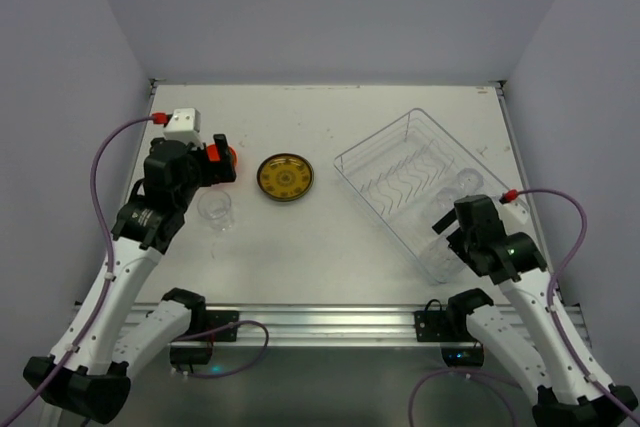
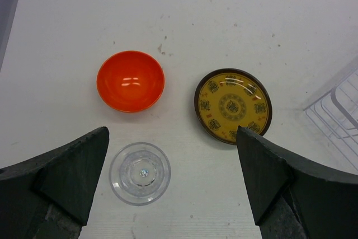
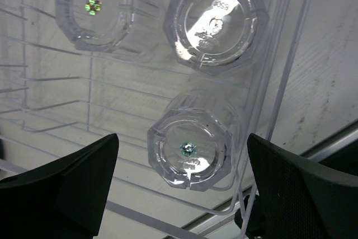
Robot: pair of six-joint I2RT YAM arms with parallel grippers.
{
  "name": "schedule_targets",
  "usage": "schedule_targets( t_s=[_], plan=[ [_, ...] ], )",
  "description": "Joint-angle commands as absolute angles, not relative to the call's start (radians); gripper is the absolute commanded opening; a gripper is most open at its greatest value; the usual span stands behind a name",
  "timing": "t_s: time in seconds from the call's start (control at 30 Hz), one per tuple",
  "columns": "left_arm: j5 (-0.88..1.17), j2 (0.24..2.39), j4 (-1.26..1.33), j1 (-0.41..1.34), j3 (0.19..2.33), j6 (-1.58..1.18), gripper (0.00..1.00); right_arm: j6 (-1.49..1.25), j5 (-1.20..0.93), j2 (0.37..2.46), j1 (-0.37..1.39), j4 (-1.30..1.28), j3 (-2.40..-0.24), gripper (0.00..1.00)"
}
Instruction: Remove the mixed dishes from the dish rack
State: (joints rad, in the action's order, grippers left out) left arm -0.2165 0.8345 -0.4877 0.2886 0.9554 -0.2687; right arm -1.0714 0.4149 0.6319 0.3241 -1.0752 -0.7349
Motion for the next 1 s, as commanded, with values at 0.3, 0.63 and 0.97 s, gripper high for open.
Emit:
schedule_targets(
  t_s=[0.3,0.63,0.97],
  plan=[
    [-0.204,0.857,-0.480,0.293,0.968,-0.255,1.00,-1.135,0.413,0.758,0.328,-1.148,-0.773,0.96],
    [-0.215,0.864,-0.489,0.291,0.966,-0.245,1.00,-1.202,0.411,0.839,0.446,-1.140,-0.744,0.84],
    [-0.206,0.848,-0.479,0.291,0.950,-0.247,1.00,-1.204,0.443,0.827,0.449,-1.143,-0.741,0.73]
  ],
)
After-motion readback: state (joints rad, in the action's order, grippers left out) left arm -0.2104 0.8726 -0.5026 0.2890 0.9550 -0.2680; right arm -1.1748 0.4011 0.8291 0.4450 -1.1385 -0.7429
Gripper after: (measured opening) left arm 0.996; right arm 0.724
